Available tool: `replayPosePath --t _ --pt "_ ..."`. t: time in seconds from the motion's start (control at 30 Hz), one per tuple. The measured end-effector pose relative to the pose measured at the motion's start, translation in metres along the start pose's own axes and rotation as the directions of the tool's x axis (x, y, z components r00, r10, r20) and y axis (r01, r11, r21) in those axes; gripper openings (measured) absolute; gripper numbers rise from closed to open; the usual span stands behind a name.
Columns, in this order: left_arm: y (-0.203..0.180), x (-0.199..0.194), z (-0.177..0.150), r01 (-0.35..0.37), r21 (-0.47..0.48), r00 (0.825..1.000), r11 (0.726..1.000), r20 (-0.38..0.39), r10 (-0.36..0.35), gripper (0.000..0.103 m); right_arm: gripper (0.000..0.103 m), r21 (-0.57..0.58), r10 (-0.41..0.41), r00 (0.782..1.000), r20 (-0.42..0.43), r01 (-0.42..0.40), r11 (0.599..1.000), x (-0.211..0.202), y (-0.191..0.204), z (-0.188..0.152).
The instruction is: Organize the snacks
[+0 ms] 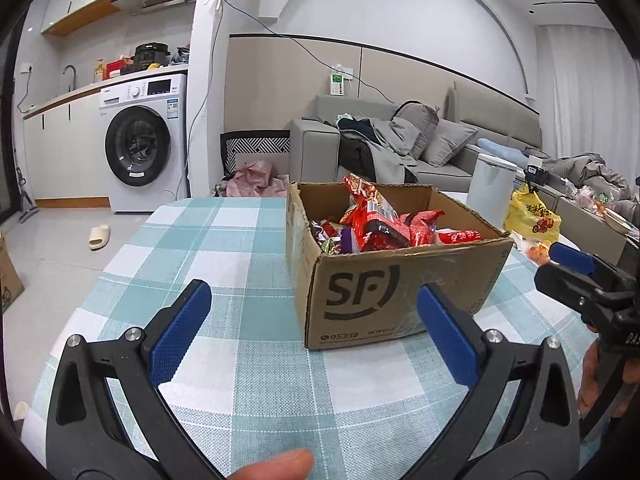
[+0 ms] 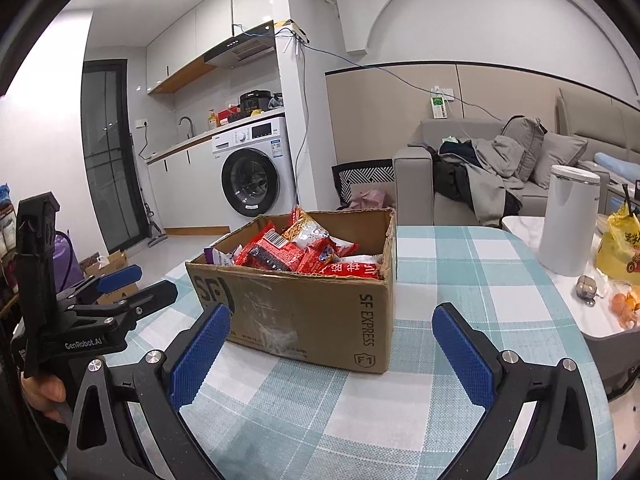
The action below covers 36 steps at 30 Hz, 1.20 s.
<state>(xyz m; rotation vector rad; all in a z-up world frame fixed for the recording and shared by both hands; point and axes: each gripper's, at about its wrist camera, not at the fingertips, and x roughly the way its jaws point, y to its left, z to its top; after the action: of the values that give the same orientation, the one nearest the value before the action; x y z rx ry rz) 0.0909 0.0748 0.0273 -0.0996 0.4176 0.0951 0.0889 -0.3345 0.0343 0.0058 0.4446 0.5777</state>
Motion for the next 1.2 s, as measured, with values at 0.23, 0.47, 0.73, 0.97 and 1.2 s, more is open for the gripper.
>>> replayPosePath --t 0.23,0.47,0.73,0.97,1.2 --pt "-0.006 0.003 -0.005 0.000 0.014 1.000 1.000 0.016 0.000 0.103 0.103 -0.020 0.003 1.000 0.031 -0.003 1.000 -0.002 0.004 -0.006" --pt "-0.011 0.003 -0.008 0.000 0.033 1.000 0.999 0.028 -0.001 0.103 0.103 -0.046 0.010 0.999 0.044 -0.008 0.999 -0.004 0.008 -0.010" --pt "-0.013 0.003 -0.008 -0.007 0.034 1.000 0.999 0.028 0.006 0.103 0.103 -0.086 0.004 0.999 0.054 0.000 0.996 -0.005 0.016 -0.011" --pt "-0.013 0.003 -0.008 -0.005 0.035 1.000 0.999 0.030 0.004 0.103 0.103 -0.078 0.000 0.998 0.056 0.004 0.997 -0.005 0.016 -0.011" --pt "-0.013 0.002 -0.008 -0.003 0.034 1.000 0.999 0.029 0.002 0.103 0.103 -0.080 0.010 0.998 0.058 -0.005 0.997 -0.008 0.015 -0.011"
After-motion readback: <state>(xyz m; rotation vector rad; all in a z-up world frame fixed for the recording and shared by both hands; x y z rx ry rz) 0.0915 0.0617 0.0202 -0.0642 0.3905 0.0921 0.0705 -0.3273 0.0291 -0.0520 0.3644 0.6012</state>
